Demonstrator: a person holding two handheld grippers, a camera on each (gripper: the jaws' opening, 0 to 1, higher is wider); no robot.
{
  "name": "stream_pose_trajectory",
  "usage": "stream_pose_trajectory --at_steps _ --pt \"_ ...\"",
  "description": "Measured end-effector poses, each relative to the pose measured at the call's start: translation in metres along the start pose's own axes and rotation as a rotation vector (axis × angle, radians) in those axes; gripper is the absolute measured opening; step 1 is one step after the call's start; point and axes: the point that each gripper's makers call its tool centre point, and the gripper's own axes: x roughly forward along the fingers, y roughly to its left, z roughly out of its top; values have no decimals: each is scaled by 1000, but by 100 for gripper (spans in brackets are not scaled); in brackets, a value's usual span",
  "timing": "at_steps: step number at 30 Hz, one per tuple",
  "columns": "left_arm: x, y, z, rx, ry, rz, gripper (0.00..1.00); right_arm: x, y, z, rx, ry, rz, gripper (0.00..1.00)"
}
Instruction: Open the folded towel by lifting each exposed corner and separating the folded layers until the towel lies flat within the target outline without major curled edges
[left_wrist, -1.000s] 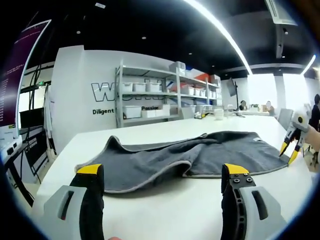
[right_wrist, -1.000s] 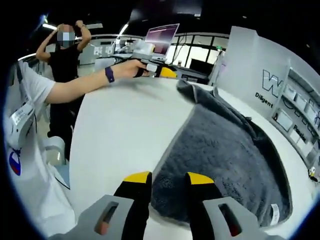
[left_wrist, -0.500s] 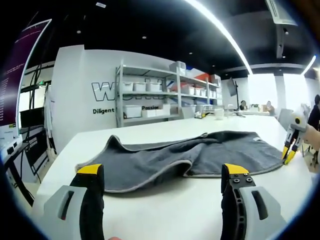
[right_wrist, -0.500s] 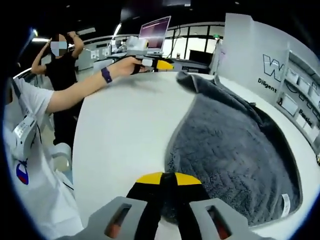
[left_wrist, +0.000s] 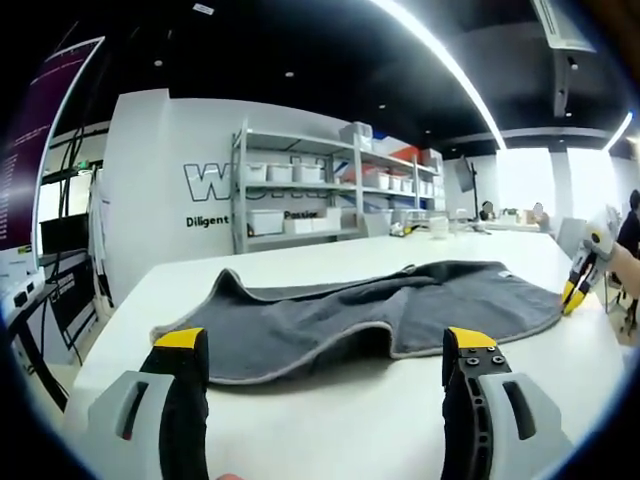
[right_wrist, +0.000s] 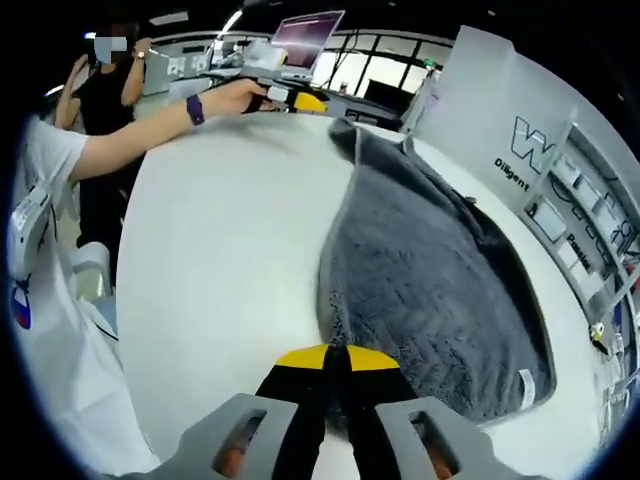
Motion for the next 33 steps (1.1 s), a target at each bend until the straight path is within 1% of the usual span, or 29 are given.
stream_pose_trajectory --at_steps 1,4,8,10,12,13,14,19,28,33 --pt "0 0 0 0 0 0 96 -2 -3 -3 -1 8 -11 1" --pt "0 0 -1 0 3 1 96 -11 -19 -17 1 37 -69 1" --pt "1 0 -2 2 7 1 96 -18 -36 -33 4 62 -120 1" --pt "1 1 -3 2 12 4 96 -21 -49 -46 3 90 -166 0" --pt "1 2 -4 -1 13 7 96 -23 -60 -56 9 105 -203 0" --pt "1 3 -4 -2 13 7 96 -24 -62 -57 11 105 -206 0" --pt "1 3 -4 -5 13 8 96 -26 -70 -62 24 101 -225 0" --pt "2 3 -5 -5 15 8 96 -32 -90 -78 54 107 -288 0" --pt "2 3 -6 -5 19 8 96 -45 -113 -103 68 128 -378 0" --pt "2 2 -7 -4 21 7 96 -57 -131 -123 68 154 -438 0"
